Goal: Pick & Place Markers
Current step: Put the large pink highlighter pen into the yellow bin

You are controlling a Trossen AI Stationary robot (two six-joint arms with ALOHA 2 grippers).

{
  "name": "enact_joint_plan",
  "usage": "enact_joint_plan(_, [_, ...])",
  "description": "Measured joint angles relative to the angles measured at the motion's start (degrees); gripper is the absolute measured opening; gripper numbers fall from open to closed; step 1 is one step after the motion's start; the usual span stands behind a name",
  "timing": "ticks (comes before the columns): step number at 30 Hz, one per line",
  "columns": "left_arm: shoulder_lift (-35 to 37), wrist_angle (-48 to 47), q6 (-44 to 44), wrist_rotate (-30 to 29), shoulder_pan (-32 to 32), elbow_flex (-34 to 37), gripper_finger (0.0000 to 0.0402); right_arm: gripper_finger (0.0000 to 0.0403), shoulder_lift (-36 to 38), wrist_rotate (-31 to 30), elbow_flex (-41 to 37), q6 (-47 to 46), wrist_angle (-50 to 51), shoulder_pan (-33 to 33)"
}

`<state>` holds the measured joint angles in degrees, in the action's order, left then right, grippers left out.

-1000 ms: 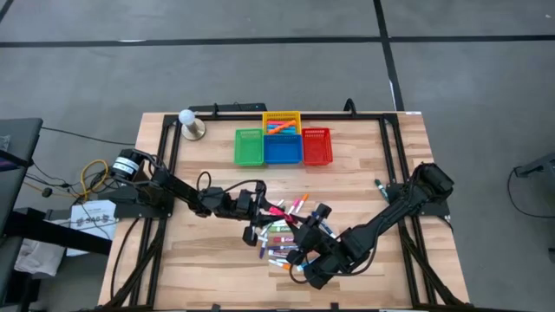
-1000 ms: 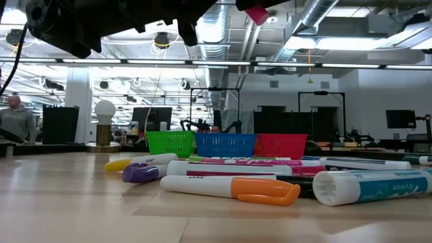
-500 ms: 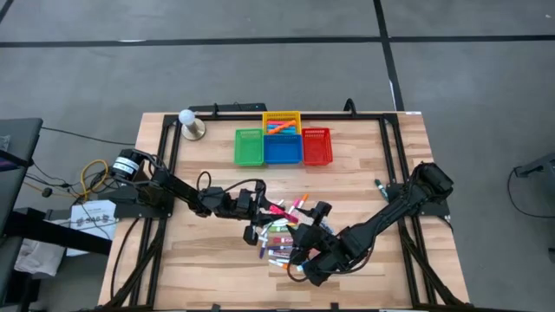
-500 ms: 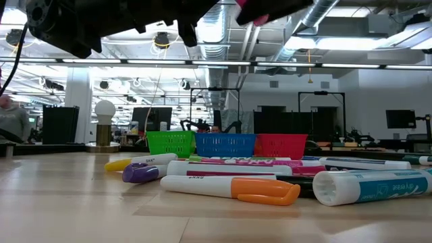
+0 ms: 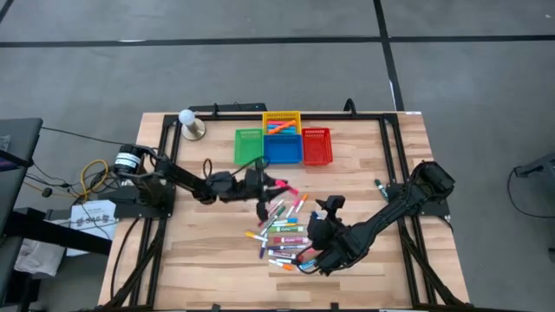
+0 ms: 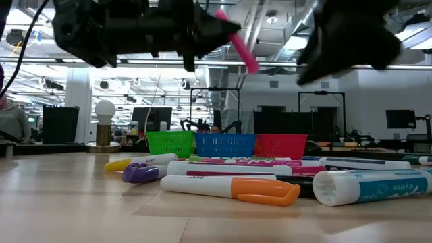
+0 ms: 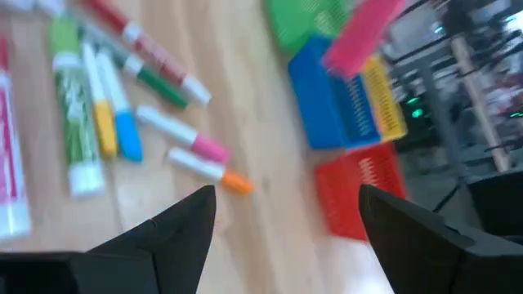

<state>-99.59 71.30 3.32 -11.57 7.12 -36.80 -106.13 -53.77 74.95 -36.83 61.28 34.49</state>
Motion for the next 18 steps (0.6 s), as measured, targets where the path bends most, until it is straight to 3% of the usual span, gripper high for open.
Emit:
enact_joint_plan(5, [4.8, -7.16, 0.02, 2.43, -5.31, 0.02, 0.0072, 0.0276, 3.88, 6.55, -11.96, 7.83, -15.67, -4.54])
enact_joint_plan(12, [16.8, -19.13, -3.51, 4.33, -12.35, 0.02, 0.0072, 0.0263, 17.56, 21.88, -23.03, 32.64, -45.23, -14.21])
enact_joint_plan(14, [19.93, -22.04, -4.42, 4.39, -14.73, 0.02, 0.0072, 0.0257, 22.78, 30.28, -25.18, 40.06, -51.77, -17.49])
enact_joint_plan(18, [22.78, -24.08, -4.97, 5.35, -20.42, 0.0, 0.0072, 0.024, 32.68, 53.94, -29.11, 47.46, -57.0, -27.49])
